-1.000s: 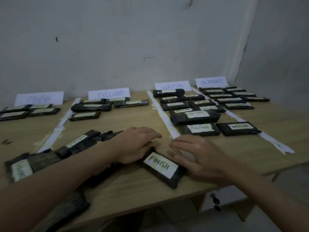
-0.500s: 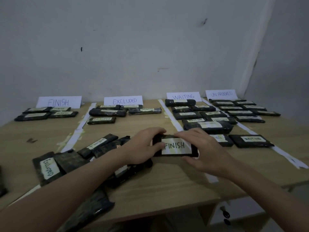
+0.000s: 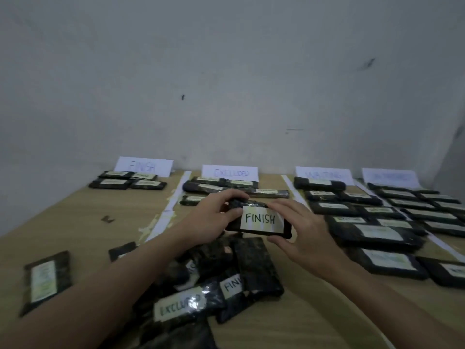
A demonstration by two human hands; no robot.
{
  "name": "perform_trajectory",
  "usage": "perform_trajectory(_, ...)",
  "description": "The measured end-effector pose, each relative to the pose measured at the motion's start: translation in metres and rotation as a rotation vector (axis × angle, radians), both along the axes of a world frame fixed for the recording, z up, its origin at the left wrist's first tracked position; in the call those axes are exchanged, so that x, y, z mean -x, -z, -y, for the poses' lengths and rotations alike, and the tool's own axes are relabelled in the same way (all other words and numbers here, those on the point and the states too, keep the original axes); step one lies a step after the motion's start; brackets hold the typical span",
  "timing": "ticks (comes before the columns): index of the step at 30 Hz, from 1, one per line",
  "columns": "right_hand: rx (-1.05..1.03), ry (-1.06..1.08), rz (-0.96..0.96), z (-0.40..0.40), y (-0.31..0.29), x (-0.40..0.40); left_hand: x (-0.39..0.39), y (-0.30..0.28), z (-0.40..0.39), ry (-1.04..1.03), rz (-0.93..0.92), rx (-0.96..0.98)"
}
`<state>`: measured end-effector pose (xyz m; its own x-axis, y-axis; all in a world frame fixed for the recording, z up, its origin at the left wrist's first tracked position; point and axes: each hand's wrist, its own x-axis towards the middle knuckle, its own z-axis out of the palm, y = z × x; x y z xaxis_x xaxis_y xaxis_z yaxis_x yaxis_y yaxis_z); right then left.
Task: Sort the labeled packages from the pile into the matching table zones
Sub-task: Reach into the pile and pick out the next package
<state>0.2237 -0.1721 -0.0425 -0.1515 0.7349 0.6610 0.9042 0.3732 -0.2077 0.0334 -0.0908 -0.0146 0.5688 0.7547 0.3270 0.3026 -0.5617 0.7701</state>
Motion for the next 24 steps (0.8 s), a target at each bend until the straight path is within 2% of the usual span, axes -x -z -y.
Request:
perform_trajectory(6, 0.014, -0.076, 0.201, -0.069, -0.007, 0.061, 0.077, -0.001, -0.042, -0.146, -0.131, -0.151)
perform_trajectory(10, 0.058, -0.156, 0.238, -0.119, -0.006, 0.108, 0.138, 0.004, -0.076, -0.293, -0.194, -0.157)
perform_trajectory(15, 0.162, -0.209, 0.204, -0.180, -0.006, 0.166, 0.213, 0.024, -0.111, -0.497, -0.186, -0.089)
perform_trajectory(21, 0.365, -0.222, 0.259, -0.252, 0.008, 0.239, 0.283, 0.058, -0.131, -0.496, -0.468, -0.071)
perform_trajectory(24, 0.415, -0.233, 0.241, -0.282, 0.014, 0.271, 0.298, 0.076, -0.134, -0.473, -0.475, -0.122)
